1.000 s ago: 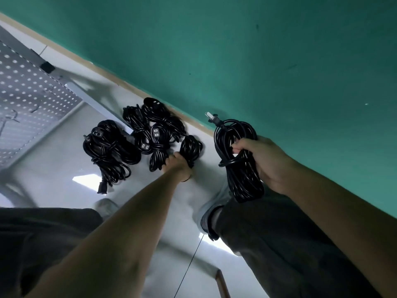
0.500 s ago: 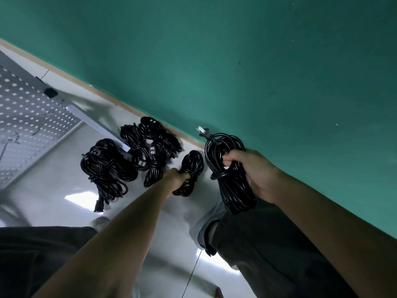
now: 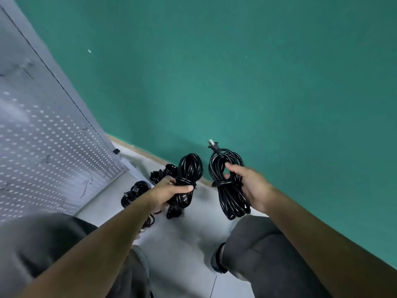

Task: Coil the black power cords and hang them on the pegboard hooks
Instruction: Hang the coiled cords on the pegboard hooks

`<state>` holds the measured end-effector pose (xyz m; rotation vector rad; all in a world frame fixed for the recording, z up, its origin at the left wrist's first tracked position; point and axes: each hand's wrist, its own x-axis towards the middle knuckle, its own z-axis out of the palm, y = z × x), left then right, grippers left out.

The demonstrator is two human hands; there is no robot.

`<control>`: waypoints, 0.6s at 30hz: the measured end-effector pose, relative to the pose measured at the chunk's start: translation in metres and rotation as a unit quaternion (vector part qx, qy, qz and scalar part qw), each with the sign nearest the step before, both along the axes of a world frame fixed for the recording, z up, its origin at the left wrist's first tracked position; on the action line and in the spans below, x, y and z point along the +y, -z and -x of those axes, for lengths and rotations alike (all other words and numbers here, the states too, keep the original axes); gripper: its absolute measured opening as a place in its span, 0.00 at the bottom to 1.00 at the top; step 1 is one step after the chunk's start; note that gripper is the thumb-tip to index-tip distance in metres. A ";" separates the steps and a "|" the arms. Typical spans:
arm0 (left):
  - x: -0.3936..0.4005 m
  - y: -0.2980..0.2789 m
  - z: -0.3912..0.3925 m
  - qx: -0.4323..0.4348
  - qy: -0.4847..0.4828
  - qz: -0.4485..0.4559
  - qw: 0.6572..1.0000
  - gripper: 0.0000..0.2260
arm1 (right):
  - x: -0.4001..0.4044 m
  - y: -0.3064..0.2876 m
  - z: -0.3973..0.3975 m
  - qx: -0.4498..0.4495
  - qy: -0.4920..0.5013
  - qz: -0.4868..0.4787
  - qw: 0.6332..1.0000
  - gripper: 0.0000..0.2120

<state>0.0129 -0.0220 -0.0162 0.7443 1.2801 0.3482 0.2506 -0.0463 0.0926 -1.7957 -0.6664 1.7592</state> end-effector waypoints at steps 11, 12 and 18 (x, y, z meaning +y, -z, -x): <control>-0.089 -0.201 0.053 -0.040 -0.018 -0.188 0.981 0.32 | -0.073 -0.148 0.053 0.046 0.048 -0.178 0.982 0.20; -0.099 -0.214 0.056 -0.048 -0.030 -0.206 0.977 0.32 | -0.079 -0.159 0.057 0.046 0.045 -0.193 0.979 0.21; -0.162 -0.277 0.075 -0.050 -0.121 -0.330 0.935 0.36 | -0.114 -0.211 0.081 0.044 0.011 -0.259 0.965 0.27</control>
